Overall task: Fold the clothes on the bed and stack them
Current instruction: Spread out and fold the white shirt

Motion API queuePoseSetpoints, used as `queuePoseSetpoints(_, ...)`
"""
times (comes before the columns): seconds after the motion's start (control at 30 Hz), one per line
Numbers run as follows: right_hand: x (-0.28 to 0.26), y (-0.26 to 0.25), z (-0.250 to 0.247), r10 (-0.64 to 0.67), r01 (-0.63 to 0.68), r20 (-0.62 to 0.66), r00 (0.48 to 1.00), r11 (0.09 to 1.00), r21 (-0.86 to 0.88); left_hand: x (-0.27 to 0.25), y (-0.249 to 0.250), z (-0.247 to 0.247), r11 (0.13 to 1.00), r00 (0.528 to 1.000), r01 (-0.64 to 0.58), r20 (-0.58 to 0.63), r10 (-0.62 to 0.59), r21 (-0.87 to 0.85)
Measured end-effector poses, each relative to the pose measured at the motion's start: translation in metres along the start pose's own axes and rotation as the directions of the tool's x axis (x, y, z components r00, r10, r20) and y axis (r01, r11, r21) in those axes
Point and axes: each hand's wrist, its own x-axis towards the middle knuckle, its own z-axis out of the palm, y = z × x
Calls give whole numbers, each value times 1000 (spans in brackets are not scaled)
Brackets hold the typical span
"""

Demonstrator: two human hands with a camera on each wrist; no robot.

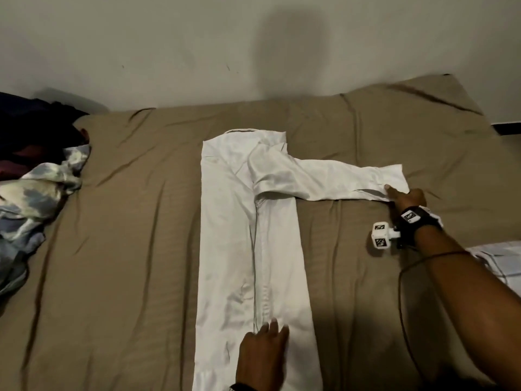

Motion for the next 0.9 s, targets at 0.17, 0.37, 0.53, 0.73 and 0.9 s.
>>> queuePoseSetpoints(0.17,12,-21,1,-101,118,101,990,977,-180,2,-4,-12,997,992,-79,-97,77,-9)
queuePoseSetpoints(0.37,-101,-88,-5,-538,538,76,840,804,-252,-15,-19,-56,978,875,-125,-483,31,-164)
queuePoseSetpoints(0.53,-292,-115,7,-904,866,314,291,388,316,-14,-38,-156,264,786,-371,-452,-421,-890)
queuePoseSetpoints(0.73,-372,-30,26,-804,862,538,251,439,254,-22,-149,-203,188,531,-428,-415,-739,-884)
queuePoseSetpoints(0.9,-360,95,59,-555,902,728,402,376,-212,-35,-232,-202,272,326,-315,-373,-868,-909)
